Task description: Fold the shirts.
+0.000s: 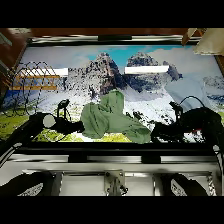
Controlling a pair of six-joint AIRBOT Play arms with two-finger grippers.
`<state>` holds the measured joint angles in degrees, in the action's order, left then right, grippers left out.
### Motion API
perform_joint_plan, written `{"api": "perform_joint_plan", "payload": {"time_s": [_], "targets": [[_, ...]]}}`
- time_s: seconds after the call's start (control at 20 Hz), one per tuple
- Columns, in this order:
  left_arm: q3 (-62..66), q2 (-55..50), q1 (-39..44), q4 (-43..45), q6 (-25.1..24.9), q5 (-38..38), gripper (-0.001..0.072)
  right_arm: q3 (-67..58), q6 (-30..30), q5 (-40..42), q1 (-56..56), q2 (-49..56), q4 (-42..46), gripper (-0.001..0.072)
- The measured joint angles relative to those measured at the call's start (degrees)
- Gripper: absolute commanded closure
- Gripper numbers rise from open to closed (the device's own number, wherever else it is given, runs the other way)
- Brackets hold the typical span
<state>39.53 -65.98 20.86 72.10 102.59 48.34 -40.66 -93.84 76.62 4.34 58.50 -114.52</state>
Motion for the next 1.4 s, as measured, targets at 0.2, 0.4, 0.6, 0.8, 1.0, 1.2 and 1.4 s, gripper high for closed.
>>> {"api": "perform_joint_plan", "payload": {"time_s": [0.2,0.4,0.6,0.8,1.0,1.2,1.4], "targets": [[-0.2,-1.6,-0.1,-1.9,-0.1,-4.5,0.0677,0.9,1.7,-4.6,-4.8,4.2,-0.8,0.0085],[1.1,-1.6,-0.1,-3.8,-0.2,-6.2,0.0678,1.2,2.1,-8.6,-8.4,10.0,-1.0,0.0086],[3.4,-0.3,-0.1,-4.6,-0.2,-6.7,0.0678,1.2,1.4,-9.7,-9.4,12.7,-0.8,0.0086],[4.9,1.0,-0.1,-4.7,-0.9,-6.8,0.0678,-0.3,-0.9,-6.1,-9.8,13.5,0.0,0.0086],[5.4,2.9,-0.1,-4.7,-2.6,-6.7,0.0678,-2.9,-1.6,-1.9,-9.8,13.7,3.4,0.0086],[5.5,4.6,-0.1,-4.7,-3.3,-6.7,0.0678,-3.8,-1.4,-3.6,-9.8,13.8,5.1,0.0087],[5.7,5.3,-0.1,-4.6,-3.4,-6.8,0.0678,-4.0,-0.4,-7.4,-10.1,14.5,3.8,0.0087]]}}
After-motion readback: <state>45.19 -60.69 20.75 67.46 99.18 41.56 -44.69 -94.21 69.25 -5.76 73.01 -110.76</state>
